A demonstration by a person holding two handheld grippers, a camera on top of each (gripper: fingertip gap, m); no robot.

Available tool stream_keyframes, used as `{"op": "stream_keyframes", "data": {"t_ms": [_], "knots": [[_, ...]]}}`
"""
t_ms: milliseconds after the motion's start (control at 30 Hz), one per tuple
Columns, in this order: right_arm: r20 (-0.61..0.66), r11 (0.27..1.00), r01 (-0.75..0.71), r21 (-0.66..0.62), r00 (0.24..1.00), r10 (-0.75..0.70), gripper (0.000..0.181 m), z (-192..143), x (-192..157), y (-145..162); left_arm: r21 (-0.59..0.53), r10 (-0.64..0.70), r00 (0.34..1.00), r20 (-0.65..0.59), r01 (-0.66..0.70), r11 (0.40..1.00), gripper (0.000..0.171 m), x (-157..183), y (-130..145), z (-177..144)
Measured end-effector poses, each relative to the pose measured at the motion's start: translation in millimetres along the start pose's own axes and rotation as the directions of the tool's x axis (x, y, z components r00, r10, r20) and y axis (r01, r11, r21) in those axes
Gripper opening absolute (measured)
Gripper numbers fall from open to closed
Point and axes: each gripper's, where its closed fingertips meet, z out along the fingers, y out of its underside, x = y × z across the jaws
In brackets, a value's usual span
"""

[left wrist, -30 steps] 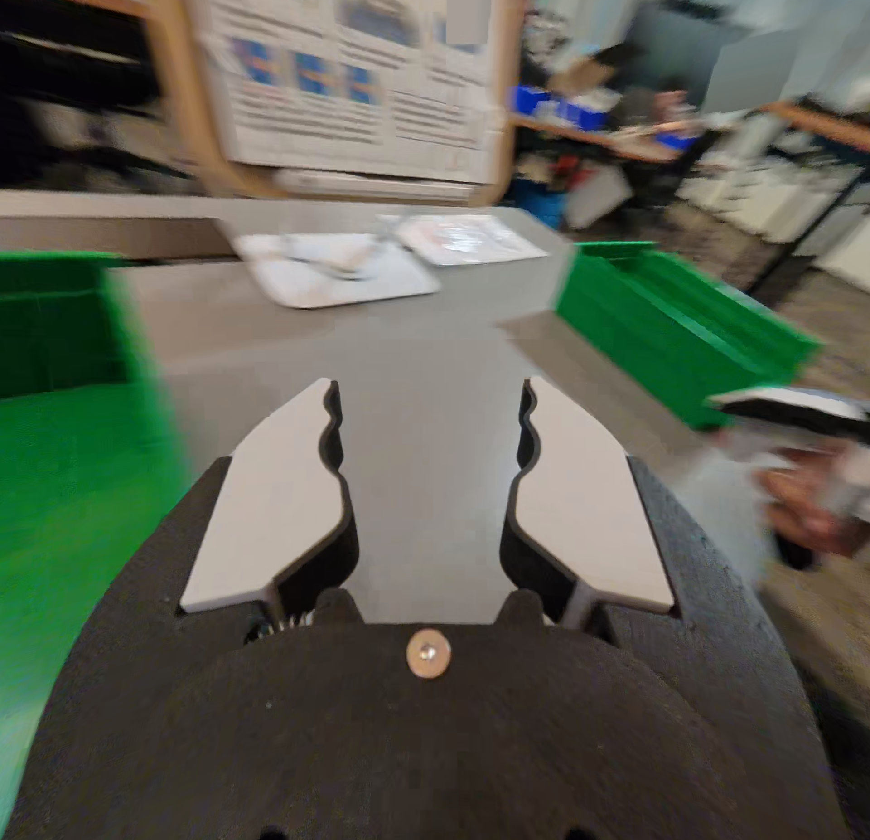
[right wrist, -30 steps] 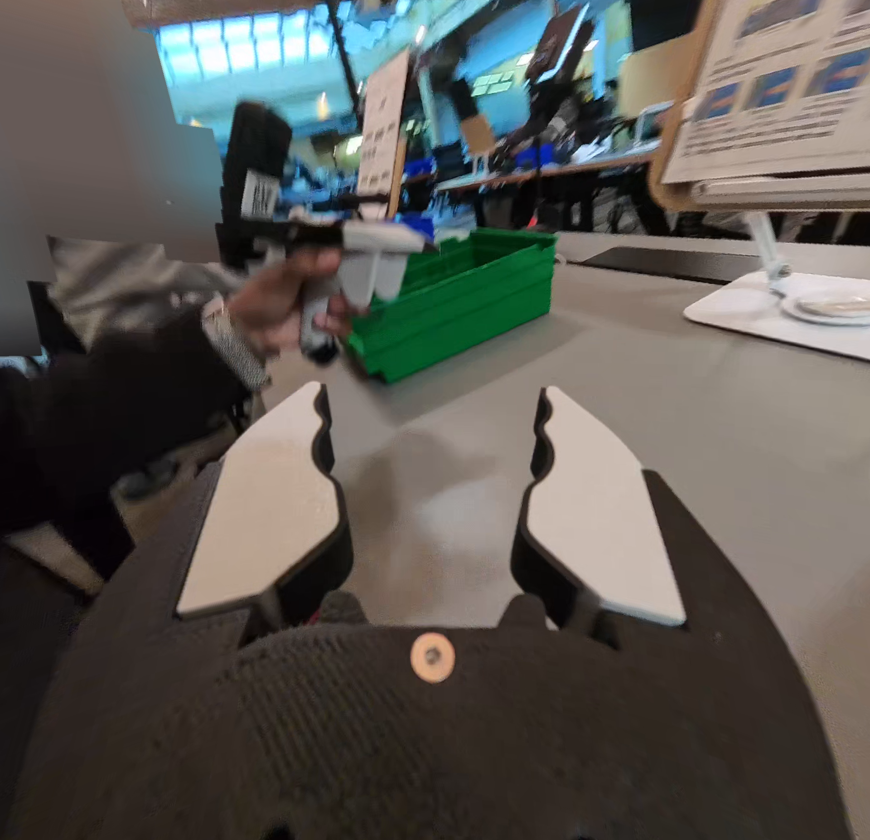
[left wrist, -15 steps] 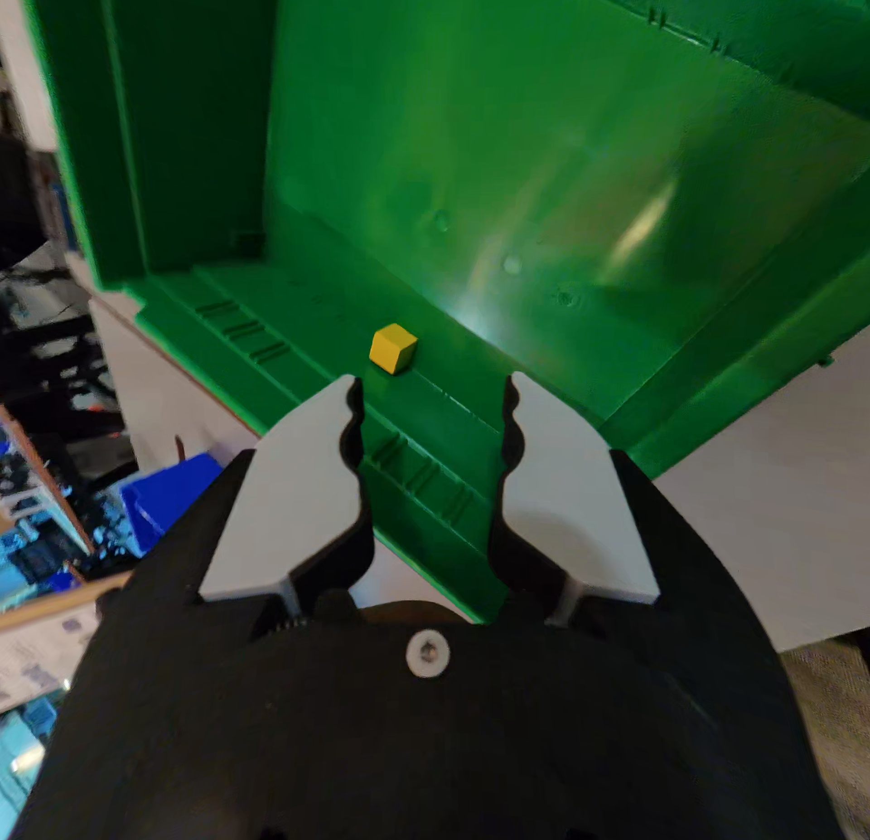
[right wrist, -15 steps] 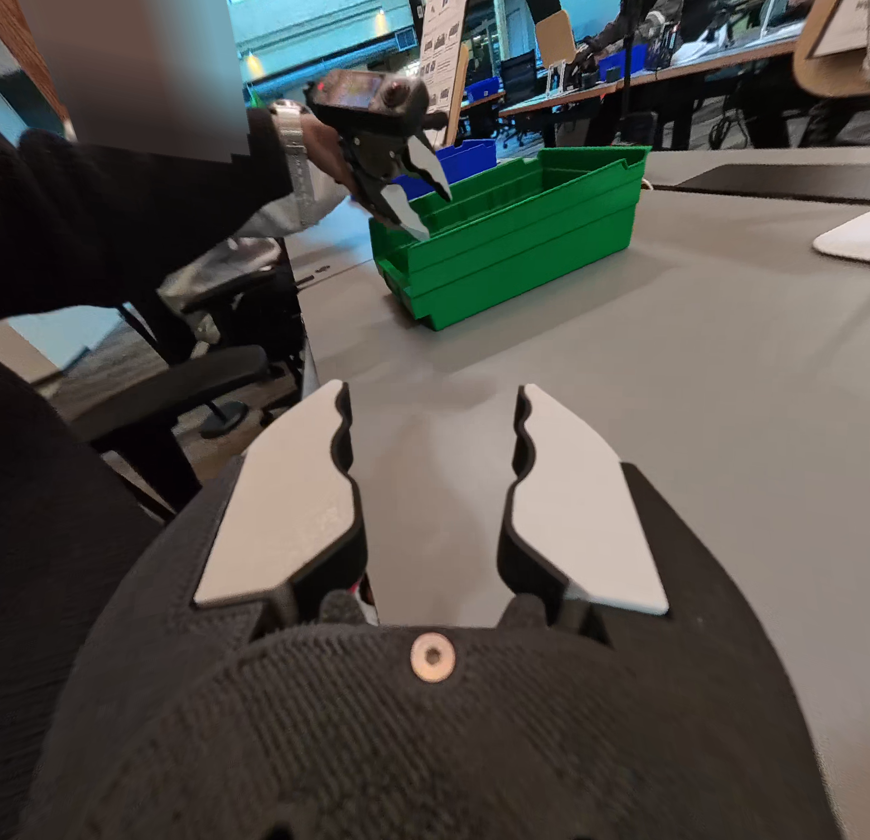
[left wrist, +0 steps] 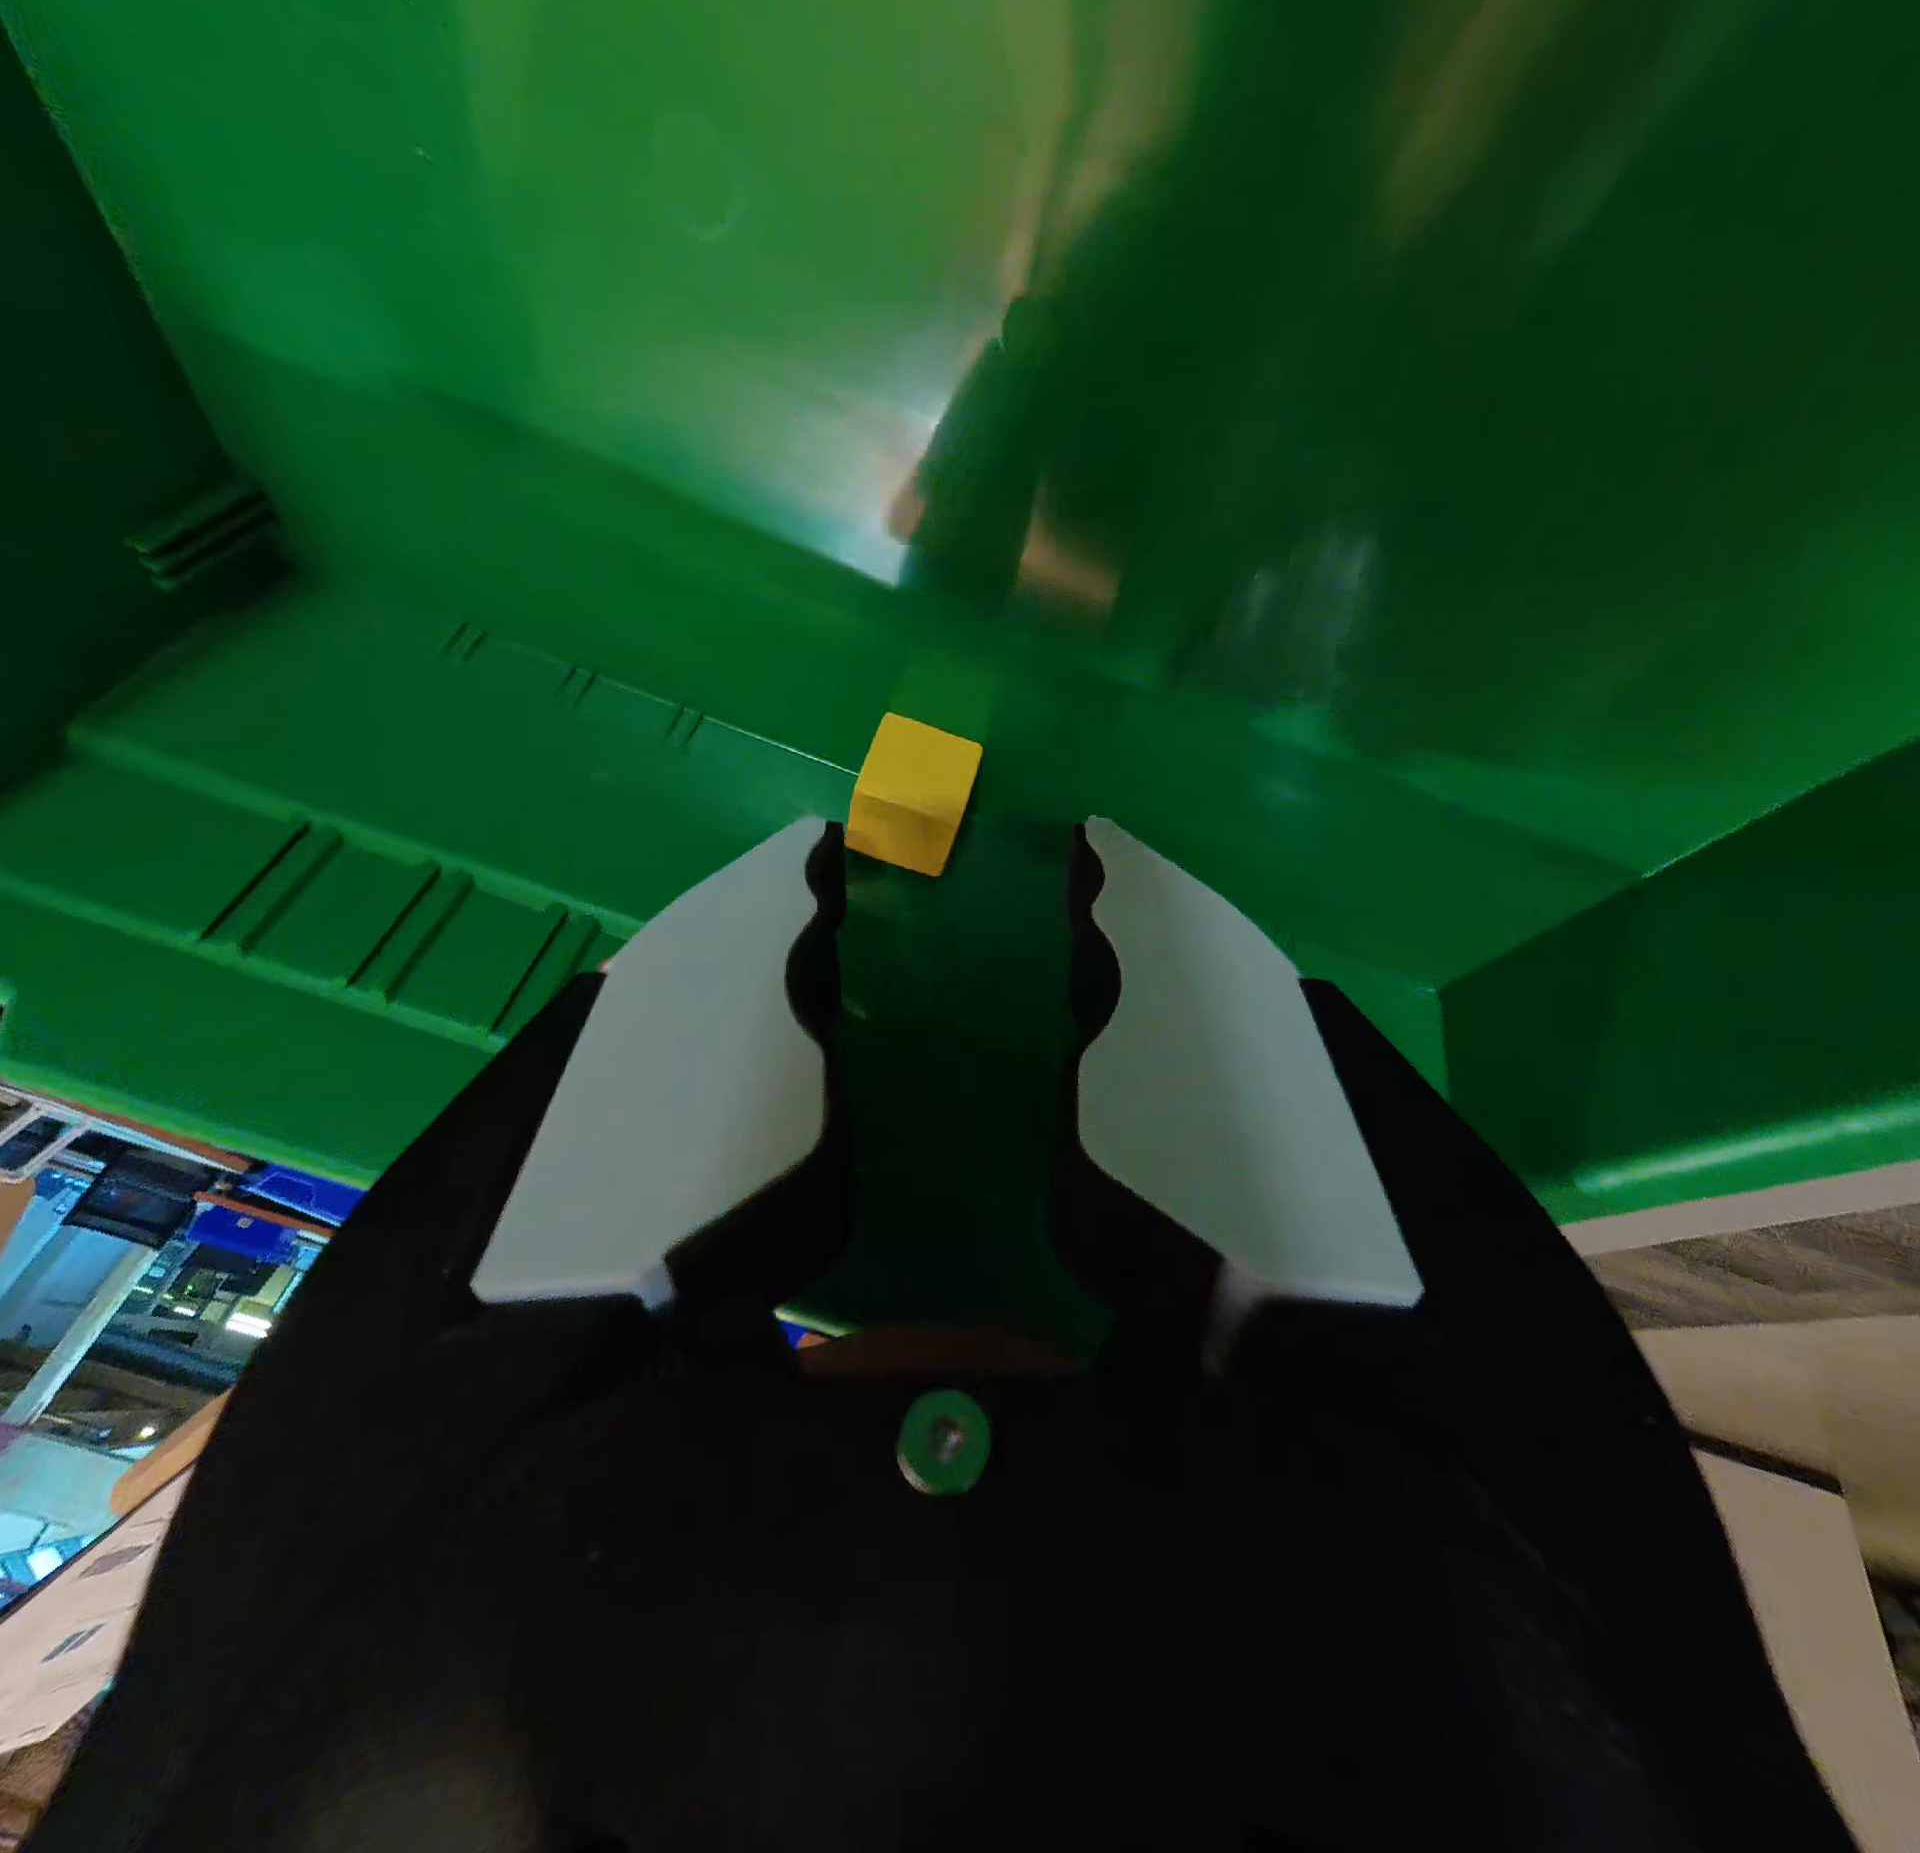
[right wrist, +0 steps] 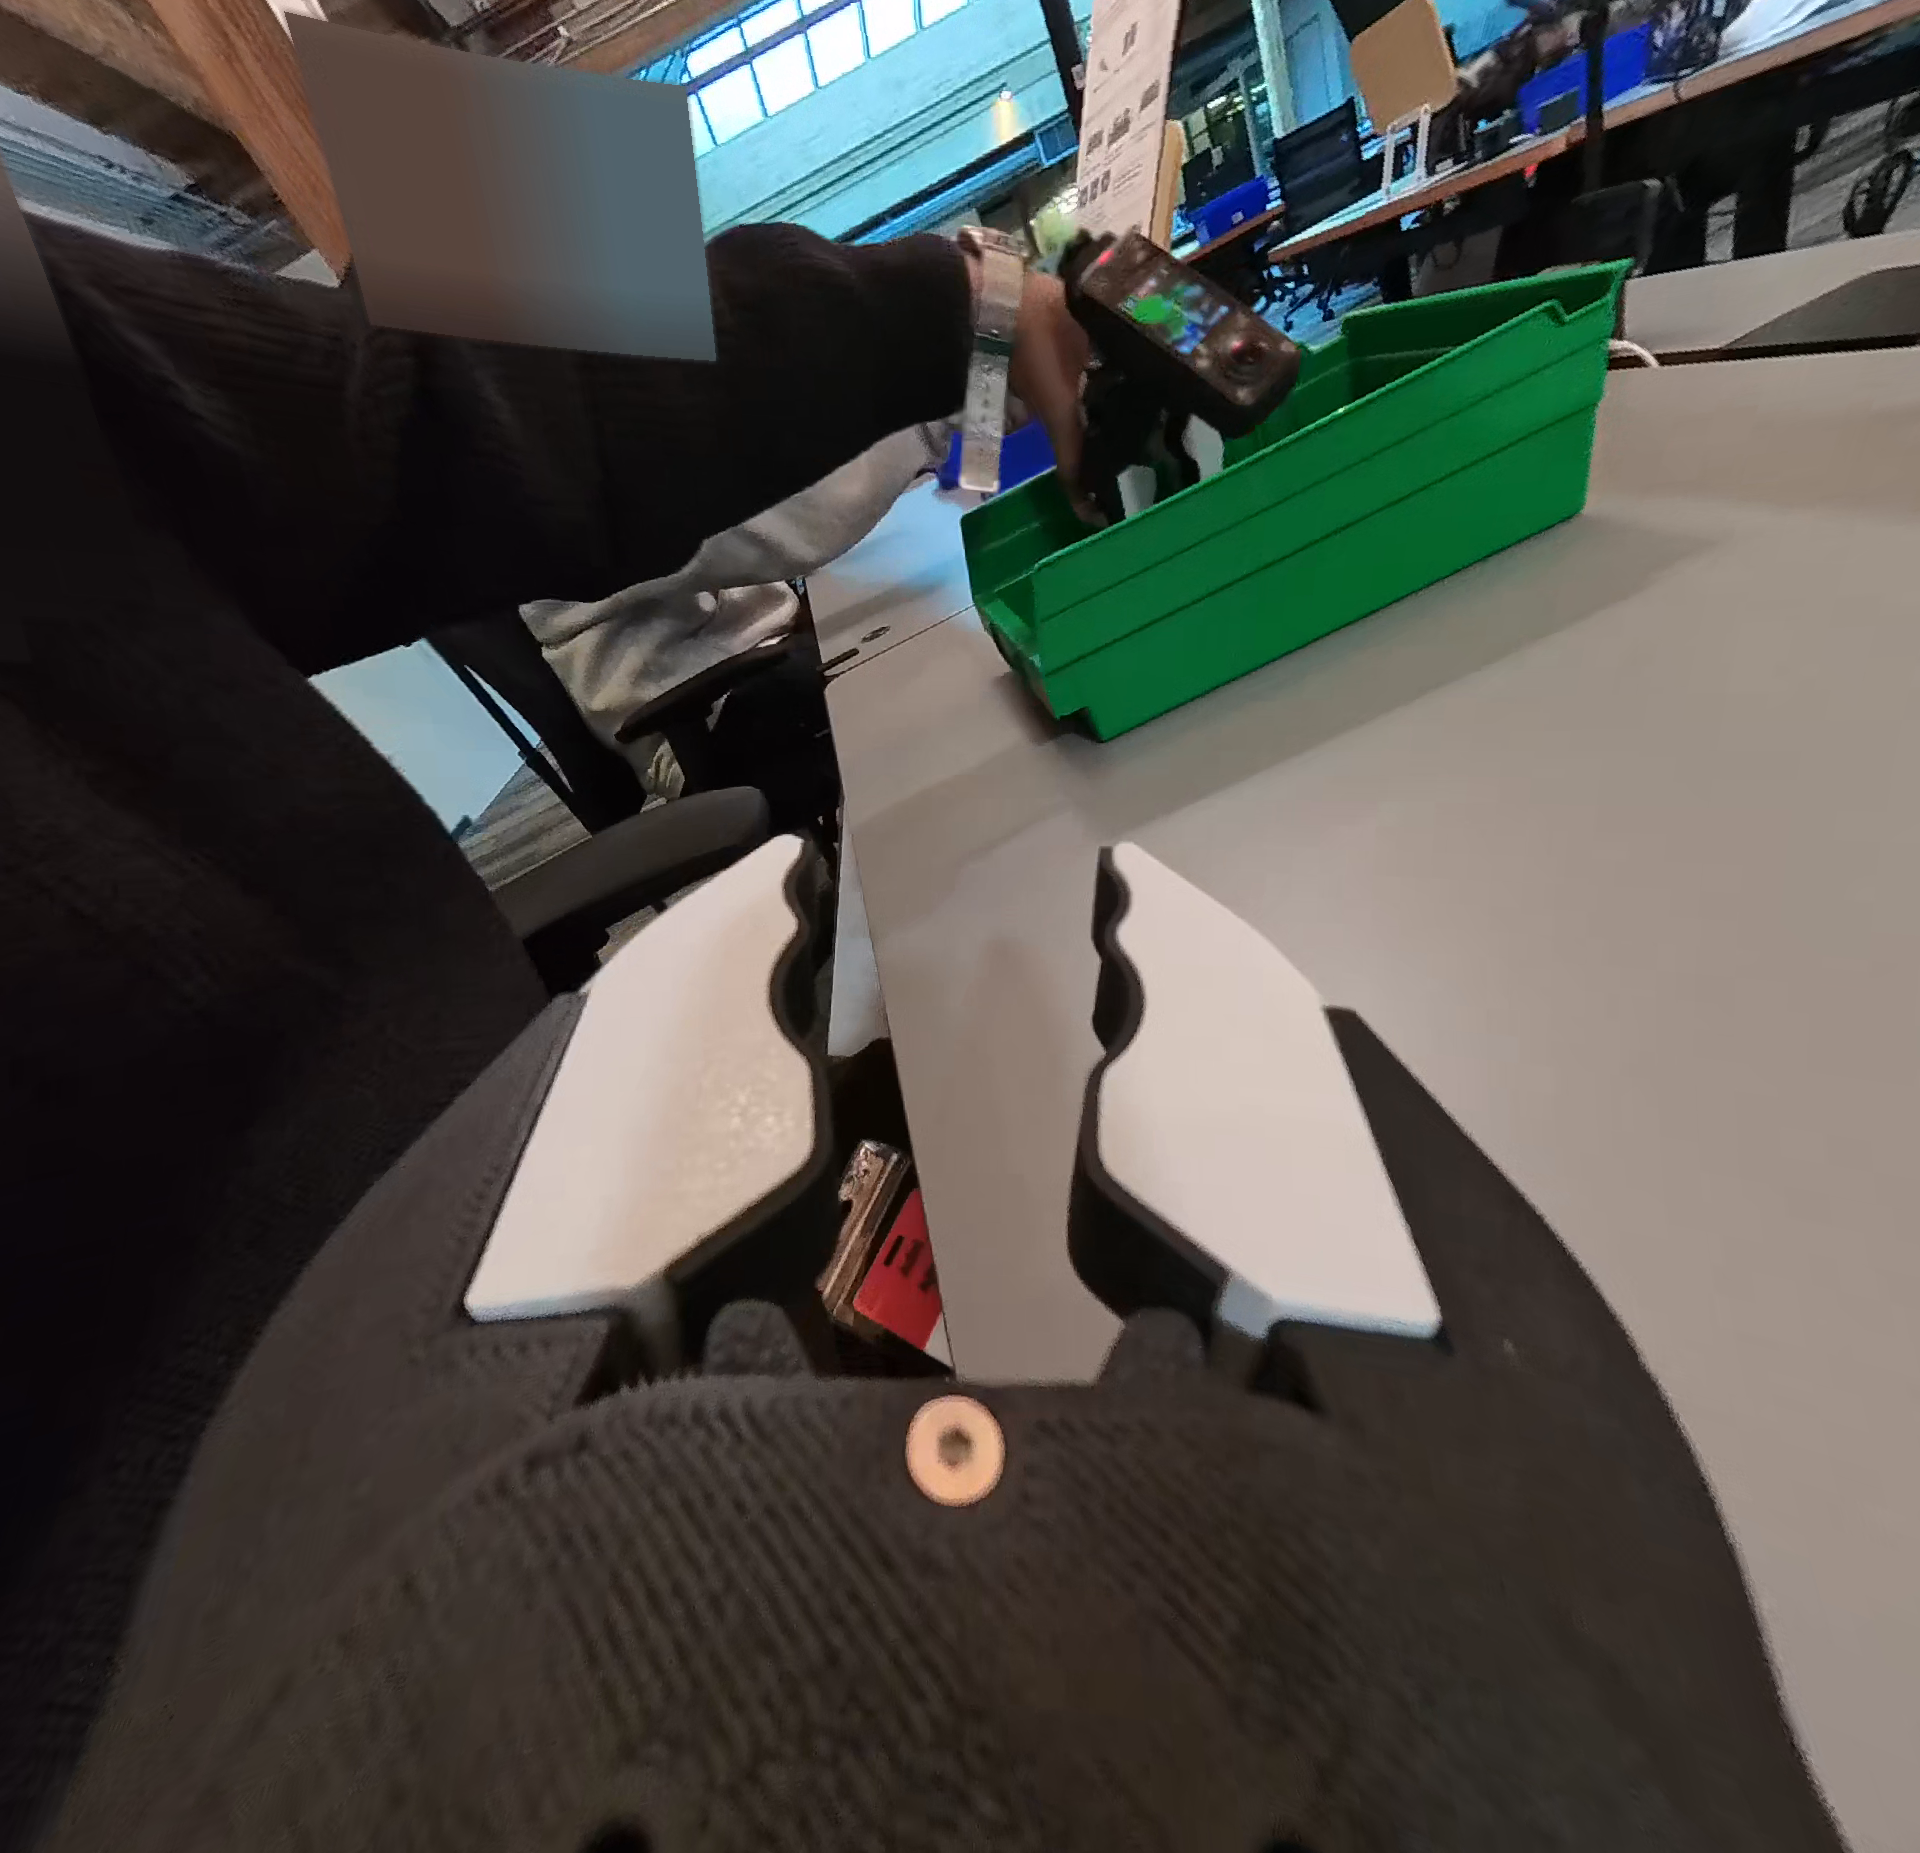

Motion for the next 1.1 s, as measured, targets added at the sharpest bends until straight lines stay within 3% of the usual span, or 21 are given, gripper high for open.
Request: {"op": "stream_keyframes", "data": {"t_ms": [133,367,567,667,767,833,933,1000,1100], "knots": [[0.026,1.000,0.000,-0.004,1.000,0.000,0.051,2.6,-5.2,1.0,-0.013,-0.003,1.000,-0.011,0.003,1.000,0.041,-0.5,-1.9,5.5],[0.048,0.997,-0.080,0.012,0.996,0.079,0.051,1.0,-1.8,-0.3,-0.172,0.134,0.988,0.079,-0.119,0.978,0.036,-5.4,9.6,16.2],[0.047,0.996,-0.086,0.026,0.995,0.085,0.050,-1.5,-1.7,-3.7,-0.191,0.139,0.984,0.113,-0.116,0.975,0.024,-9.3,8.4,13.0],[0.051,0.996,-0.083,0.021,0.995,0.082,0.050,-1.0,-2.8,-3.5,-0.104,0.055,0.986,0.159,-0.039,0.994,0.023,-19.7,3.0,-11.5],[0.052,0.997,-0.076,0.010,0.996,0.076,0.048,-0.8,-2.7,-1.6,0.147,-0.120,0.972,0.202,0.091,0.985,0.023,-30.4,-16.6,-54.7],[0.046,0.997,-0.074,0.005,0.996,0.073,0.045,-1.2,-1.2,-1.1,0.411,-0.301,0.936,0.182,0.206,0.888,0.023,-33.2,-41.3,-94.5],[0.032,0.998,-0.067,0.014,0.997,0.066,0.044,-2.8,2.4,-2.4,0.739,-0.416,0.910,-0.003,0.282,0.612,0.022,-1.9,-85.3,-167.1],[0.010,0.998,-0.054,0.015,0.998,0.054,0.044,-3.7,6.3,-2.0,0.860,-0.414,0.899,-0.143,0.320,0.398,0.022,31.0,-112.2,-216.5],[-0.012,0.999,-0.045,0.025,0.999,0.046,0.044,-4.3,9.7,-3.0,0.902,-0.258,0.891,-0.374,0.414,0.122,0.022,96.4,-151.1,-277.6]]}}
